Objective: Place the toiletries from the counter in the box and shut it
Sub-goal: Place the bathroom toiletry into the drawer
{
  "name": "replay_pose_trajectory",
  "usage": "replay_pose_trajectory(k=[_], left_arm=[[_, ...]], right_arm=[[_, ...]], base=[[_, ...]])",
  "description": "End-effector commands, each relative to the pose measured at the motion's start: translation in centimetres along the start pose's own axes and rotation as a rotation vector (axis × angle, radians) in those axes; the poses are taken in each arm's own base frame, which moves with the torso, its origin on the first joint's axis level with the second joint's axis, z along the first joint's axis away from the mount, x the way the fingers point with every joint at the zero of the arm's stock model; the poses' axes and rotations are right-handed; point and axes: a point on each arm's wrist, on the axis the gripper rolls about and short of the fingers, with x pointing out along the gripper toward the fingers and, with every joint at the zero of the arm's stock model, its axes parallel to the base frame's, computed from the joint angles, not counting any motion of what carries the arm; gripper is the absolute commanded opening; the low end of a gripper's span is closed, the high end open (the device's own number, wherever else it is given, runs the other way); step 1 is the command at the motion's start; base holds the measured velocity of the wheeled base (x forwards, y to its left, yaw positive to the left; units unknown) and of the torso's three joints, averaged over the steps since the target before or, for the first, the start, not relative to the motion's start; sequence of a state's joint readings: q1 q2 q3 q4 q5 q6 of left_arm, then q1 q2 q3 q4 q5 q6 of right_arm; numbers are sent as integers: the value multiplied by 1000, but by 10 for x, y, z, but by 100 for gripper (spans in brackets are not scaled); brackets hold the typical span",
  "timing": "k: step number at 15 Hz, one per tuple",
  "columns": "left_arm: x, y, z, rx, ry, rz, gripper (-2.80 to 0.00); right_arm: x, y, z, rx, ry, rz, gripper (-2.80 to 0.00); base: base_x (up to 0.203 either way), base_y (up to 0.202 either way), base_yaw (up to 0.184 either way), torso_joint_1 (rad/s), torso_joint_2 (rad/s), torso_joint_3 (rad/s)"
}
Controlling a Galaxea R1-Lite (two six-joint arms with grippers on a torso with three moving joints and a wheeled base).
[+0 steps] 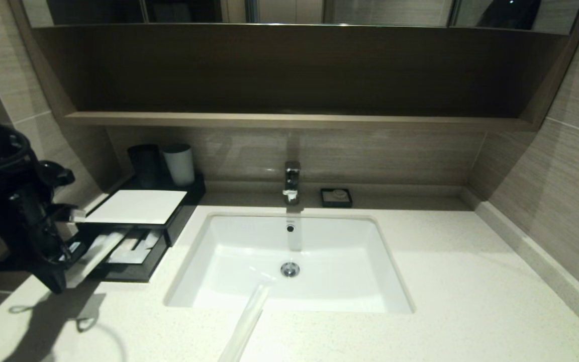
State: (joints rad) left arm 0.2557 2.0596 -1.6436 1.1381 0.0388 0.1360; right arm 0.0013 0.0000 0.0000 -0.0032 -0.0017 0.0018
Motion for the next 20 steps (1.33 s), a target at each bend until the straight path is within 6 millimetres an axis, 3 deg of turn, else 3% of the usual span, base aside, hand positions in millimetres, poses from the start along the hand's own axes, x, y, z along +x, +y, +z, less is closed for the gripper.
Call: replay_pose_trajectory(k=[1, 20], left_arm=[[2, 0, 3, 2, 6, 0, -280], [8, -8, 28, 0, -27, 8, -280]], right_arm=[[0, 0, 0, 0, 0, 0, -280], [0, 0, 0, 0, 0, 0, -280]], base=[[0, 0, 0, 0, 0, 0], [0, 0, 0, 0, 0, 0]])
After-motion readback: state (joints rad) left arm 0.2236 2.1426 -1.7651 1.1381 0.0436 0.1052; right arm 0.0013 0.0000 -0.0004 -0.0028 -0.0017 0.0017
